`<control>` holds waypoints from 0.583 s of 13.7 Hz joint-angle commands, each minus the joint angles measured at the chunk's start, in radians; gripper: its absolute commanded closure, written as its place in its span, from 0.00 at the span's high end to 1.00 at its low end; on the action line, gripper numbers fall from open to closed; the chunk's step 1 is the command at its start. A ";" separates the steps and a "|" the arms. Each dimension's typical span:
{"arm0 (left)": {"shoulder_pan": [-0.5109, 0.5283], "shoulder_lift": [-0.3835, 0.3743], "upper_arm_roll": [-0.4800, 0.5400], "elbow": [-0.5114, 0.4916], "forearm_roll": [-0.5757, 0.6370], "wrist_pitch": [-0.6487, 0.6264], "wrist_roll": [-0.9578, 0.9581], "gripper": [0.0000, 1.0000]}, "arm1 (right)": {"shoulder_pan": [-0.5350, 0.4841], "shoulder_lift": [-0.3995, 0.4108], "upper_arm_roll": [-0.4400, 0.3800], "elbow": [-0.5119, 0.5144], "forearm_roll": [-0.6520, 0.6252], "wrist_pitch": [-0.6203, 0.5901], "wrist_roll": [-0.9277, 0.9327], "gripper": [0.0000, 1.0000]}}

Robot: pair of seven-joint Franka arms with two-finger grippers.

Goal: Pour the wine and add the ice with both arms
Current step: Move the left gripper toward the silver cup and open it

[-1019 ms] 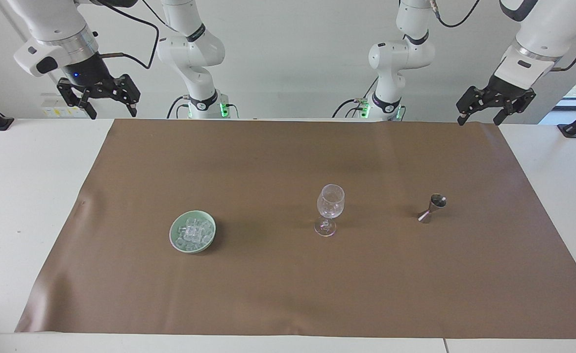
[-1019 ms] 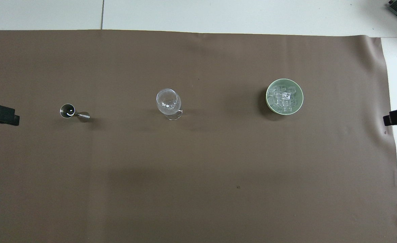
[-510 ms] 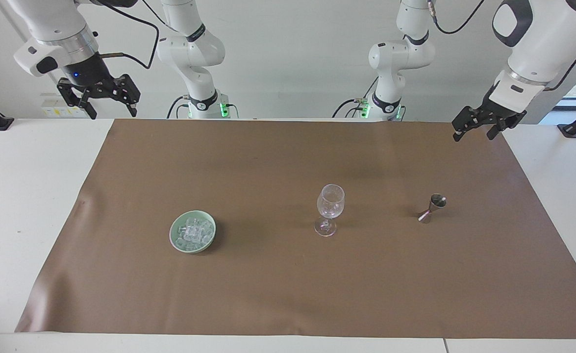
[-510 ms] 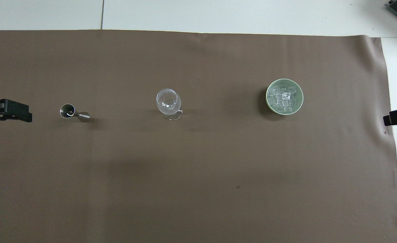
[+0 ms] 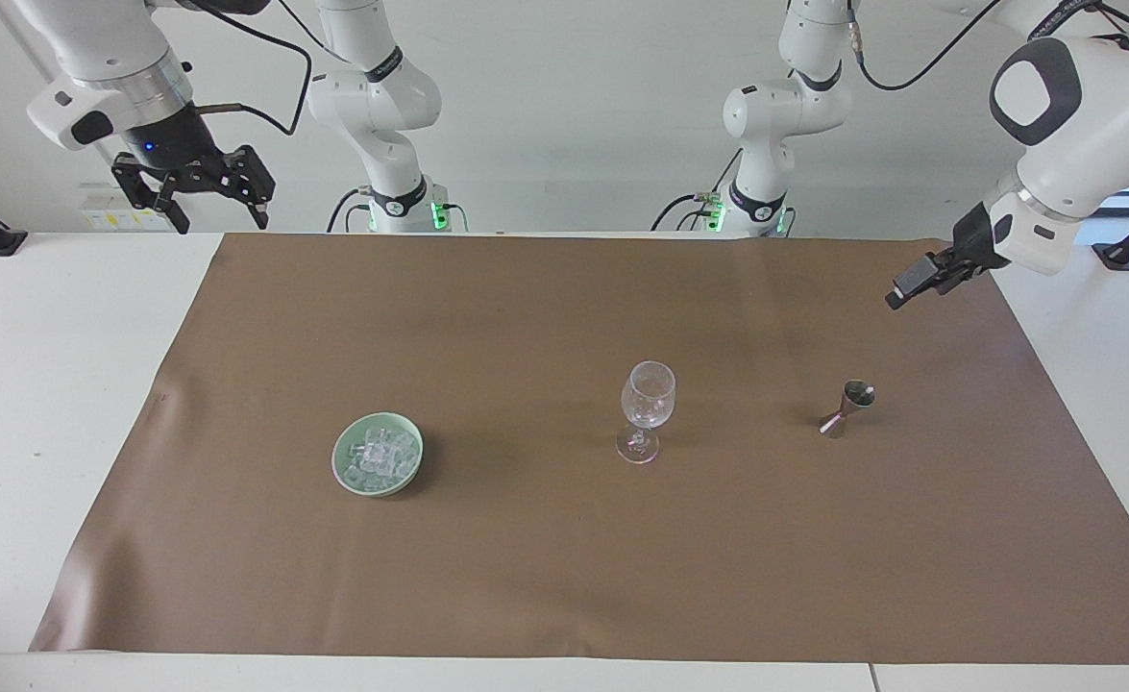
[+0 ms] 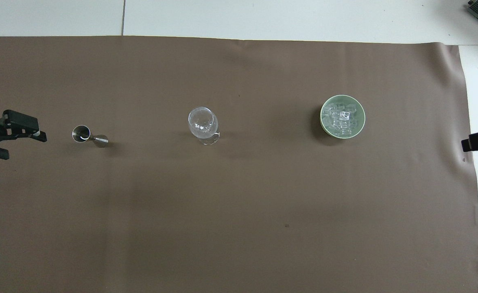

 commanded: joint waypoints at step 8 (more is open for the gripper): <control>0.151 0.036 -0.004 -0.118 -0.299 0.017 -0.178 1.00 | 0.007 -0.010 -0.008 -0.011 0.009 -0.002 -0.014 1.00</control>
